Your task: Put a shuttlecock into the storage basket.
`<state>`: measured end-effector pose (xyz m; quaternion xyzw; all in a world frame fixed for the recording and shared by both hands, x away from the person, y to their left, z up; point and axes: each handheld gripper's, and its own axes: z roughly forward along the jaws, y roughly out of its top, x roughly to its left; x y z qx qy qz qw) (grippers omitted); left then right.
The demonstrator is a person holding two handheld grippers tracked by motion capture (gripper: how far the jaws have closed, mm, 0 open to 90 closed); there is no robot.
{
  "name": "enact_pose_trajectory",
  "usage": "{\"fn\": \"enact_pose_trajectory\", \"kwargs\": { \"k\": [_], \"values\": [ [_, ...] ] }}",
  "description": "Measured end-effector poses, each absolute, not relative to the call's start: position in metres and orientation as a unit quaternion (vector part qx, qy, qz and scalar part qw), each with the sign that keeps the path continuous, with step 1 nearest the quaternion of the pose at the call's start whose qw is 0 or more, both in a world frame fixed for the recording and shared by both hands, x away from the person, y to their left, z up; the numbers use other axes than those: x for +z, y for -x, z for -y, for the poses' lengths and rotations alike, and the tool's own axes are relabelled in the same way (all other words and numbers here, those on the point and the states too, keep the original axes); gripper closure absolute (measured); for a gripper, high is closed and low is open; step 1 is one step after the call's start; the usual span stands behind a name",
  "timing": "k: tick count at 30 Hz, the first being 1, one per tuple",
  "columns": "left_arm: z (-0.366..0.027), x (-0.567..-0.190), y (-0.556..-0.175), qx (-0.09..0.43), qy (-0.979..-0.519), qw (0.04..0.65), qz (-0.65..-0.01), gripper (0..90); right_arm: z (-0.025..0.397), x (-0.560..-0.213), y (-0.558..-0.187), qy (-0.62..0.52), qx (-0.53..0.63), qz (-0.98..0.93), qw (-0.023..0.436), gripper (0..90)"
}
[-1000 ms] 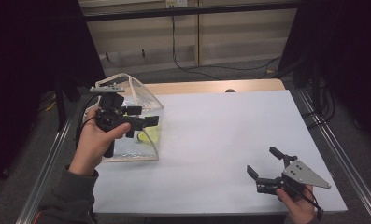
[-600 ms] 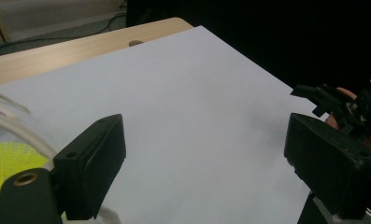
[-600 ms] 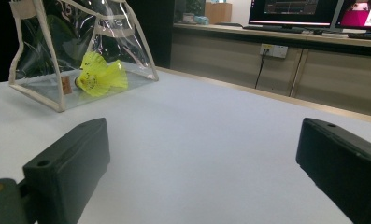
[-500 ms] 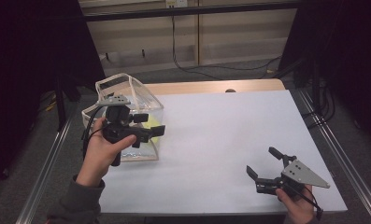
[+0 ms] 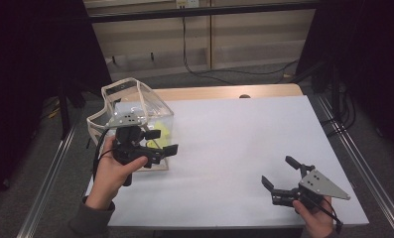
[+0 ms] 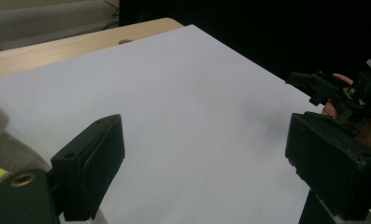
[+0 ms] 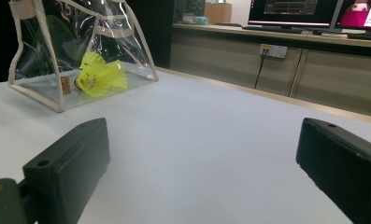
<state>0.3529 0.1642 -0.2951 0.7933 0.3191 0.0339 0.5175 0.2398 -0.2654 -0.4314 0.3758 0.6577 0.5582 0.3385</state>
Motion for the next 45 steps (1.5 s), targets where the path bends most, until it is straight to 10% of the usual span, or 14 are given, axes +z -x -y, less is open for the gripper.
{"fn": "enact_pose_trajectory", "kwargs": {
  "k": [45],
  "values": [
    [-0.166,-0.37,-0.335,0.031,-0.803,0.522,-0.287,6.0,0.266,-0.43,-0.238,-0.374,0.558,-0.657,0.341,2.7]
  ]
}}
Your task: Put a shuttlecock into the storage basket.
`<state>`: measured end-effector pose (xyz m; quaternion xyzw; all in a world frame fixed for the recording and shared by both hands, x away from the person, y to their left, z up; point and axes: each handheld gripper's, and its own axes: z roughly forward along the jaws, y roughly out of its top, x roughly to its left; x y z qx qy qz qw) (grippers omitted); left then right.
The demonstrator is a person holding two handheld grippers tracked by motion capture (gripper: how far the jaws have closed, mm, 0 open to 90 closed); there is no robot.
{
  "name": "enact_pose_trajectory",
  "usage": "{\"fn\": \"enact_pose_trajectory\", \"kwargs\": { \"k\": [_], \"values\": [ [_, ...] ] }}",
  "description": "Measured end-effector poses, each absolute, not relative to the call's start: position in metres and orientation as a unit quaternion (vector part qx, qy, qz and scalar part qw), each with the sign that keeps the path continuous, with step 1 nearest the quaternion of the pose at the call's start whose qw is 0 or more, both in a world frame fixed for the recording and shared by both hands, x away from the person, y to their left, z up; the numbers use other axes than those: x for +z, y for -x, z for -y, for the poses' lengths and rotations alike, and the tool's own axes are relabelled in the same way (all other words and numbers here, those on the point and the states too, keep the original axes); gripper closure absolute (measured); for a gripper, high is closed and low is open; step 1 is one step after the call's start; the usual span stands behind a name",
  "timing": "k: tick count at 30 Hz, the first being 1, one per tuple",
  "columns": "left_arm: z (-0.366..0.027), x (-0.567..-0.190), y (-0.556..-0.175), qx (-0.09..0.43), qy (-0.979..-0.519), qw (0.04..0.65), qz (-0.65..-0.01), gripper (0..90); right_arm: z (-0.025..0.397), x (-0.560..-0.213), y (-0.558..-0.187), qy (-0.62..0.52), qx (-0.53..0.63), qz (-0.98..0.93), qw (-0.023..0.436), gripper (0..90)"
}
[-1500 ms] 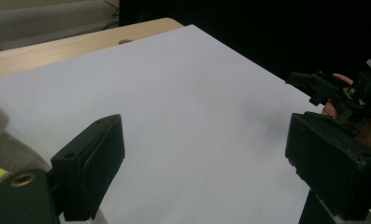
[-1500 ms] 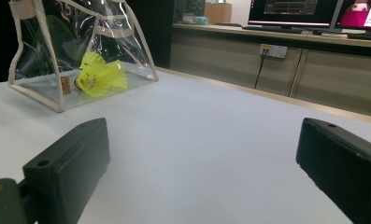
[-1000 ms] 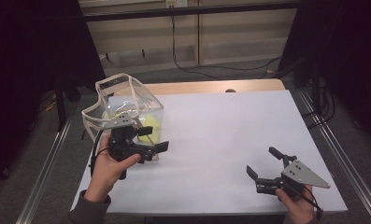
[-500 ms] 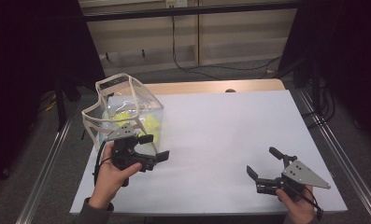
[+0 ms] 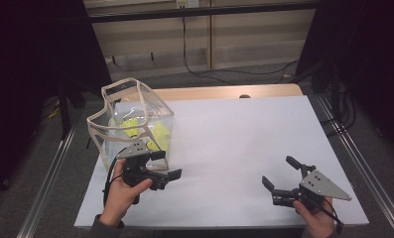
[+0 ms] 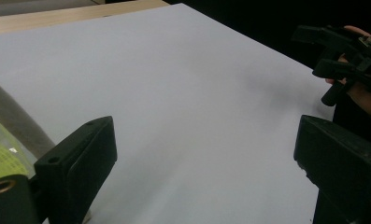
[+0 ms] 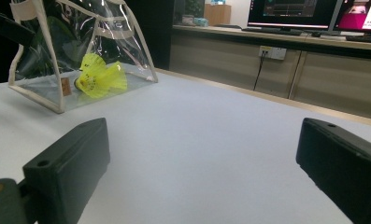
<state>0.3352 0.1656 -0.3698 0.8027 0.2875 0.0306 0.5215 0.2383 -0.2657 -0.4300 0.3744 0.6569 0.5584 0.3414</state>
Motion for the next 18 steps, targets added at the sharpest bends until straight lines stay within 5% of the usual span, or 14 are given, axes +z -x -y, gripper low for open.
{"fn": "enact_pose_trajectory", "kwargs": {
  "k": [18],
  "values": [
    [-0.167,-0.389,-0.327,0.032,-0.804,0.531,-0.266,5.7,0.266,-0.43,-0.238,-0.373,0.559,-0.656,0.343,2.7]
  ]
}}
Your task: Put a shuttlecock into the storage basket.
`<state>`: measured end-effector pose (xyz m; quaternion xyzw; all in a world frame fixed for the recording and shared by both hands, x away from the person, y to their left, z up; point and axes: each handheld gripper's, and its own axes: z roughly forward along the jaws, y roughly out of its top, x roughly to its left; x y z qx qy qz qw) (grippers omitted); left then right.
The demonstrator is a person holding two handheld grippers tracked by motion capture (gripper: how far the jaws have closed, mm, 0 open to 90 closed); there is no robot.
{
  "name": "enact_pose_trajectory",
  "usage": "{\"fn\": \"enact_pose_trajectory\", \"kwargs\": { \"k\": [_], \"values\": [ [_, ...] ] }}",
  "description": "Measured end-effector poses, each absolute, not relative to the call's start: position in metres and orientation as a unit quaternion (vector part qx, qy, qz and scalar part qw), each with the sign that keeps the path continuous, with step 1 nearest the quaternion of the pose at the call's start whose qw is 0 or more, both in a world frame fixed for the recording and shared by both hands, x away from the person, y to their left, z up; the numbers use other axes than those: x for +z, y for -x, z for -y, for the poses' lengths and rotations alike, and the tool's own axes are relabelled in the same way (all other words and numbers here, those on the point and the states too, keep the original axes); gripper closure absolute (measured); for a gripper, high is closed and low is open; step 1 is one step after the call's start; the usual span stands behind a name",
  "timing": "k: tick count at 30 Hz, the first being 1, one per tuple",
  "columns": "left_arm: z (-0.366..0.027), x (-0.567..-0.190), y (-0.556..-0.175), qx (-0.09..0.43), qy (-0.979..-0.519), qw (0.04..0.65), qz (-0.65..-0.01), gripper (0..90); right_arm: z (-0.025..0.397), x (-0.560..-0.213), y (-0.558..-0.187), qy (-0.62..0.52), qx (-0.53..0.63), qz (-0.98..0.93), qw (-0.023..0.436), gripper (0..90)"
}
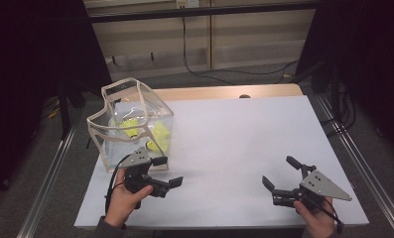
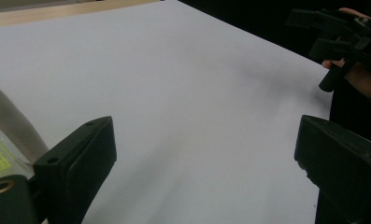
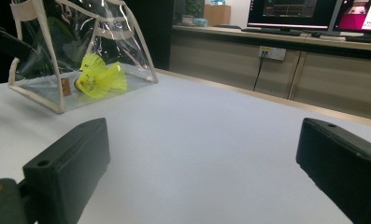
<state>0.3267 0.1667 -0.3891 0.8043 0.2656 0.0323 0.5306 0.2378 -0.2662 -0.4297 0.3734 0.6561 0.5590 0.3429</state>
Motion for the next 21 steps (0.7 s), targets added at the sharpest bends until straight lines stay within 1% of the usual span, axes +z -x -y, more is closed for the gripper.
{"fn": "enact_pose_trajectory", "kwargs": {
  "k": [21],
  "values": [
    [-0.165,-0.406,-0.324,0.031,-0.812,0.525,-0.255,5.7,0.266,-0.43,-0.237,-0.374,0.559,-0.656,0.341,2.7]
  ]
}}
